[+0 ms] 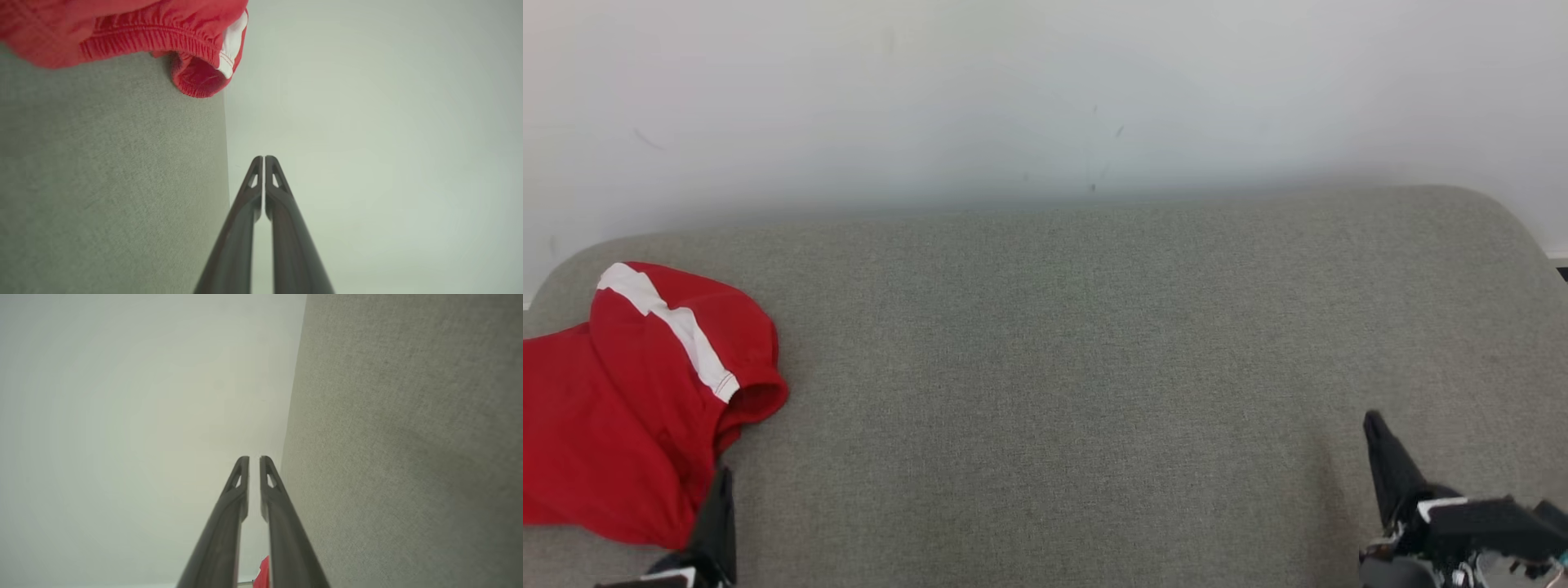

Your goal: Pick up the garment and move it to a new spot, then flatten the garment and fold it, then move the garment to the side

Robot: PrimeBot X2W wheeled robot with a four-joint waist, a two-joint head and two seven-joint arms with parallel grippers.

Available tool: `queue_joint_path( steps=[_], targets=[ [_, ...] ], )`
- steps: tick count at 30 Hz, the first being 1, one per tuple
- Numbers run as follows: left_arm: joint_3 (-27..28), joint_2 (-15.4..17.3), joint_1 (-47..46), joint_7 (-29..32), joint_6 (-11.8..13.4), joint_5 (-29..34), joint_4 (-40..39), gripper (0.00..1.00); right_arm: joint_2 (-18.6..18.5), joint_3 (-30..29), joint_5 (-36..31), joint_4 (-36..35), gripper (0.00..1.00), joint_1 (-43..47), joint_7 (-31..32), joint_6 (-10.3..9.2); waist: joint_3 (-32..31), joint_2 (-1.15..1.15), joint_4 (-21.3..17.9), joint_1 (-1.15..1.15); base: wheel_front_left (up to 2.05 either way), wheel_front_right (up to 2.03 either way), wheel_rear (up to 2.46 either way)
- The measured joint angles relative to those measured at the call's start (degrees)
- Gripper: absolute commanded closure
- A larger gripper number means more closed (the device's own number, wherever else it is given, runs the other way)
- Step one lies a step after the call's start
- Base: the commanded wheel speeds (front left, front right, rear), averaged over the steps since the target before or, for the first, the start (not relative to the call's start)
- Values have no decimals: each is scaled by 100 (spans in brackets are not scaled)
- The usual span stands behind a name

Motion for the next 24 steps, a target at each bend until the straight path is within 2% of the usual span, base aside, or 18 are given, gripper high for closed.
queue_joint_path(
  steps=[8,14,24],
  targets=[
    [-70,-45,179,-75,3,7,123,0,53,82,-12,109,0,190,-78,-10,-4,0,-4,0,0,0,0],
    [-219,-26,178,-240,80,259,43,0,41,246,-320,31,0,190,-214,-35,-19,0,-35,0,0,0,0],
    [-502,145,177,-437,305,998,-120,0,-152,612,-1134,-149,0,171,-436,-279,-51,0,-88,0,0,0,0]
  ],
)
